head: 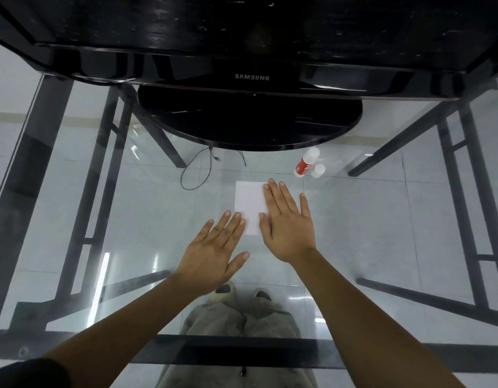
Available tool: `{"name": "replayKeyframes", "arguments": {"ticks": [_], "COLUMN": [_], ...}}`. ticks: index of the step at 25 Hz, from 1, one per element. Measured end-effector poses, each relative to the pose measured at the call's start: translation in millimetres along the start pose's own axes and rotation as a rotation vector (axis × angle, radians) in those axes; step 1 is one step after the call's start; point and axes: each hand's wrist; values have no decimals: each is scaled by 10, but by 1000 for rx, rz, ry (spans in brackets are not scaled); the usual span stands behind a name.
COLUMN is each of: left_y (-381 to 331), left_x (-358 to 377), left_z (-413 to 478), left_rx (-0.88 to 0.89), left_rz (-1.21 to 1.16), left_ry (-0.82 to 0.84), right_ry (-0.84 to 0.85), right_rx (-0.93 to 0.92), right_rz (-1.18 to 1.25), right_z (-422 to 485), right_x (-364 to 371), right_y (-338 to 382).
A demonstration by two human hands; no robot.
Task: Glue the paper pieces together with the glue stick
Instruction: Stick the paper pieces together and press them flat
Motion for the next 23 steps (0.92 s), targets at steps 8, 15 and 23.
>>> {"name": "replayKeyframes", "arguments": {"ticks": [8, 15, 23], "left_y": [49, 30, 92], "left_x": [-72, -8, -31], "left_z": [401, 452, 527], "left_rx": [-103, -142, -157], "left_rz": [-105, -111, -151], "left_ry": [-46, -48, -78], "right_ry": [-1, -7, -18], "right_rx": [-21, -27, -24], "right_rz": [1, -5, 23], "right_z": [-17, -22, -17], "right_x": [-8, 7, 7], "right_y": [5, -11, -10]}}
Point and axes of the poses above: each hand's wrist, its own z-axis towards the middle knuckle, its own x-axis out of the palm, y = z × x, and after that the axes turned 4 degrees about x, right-handed
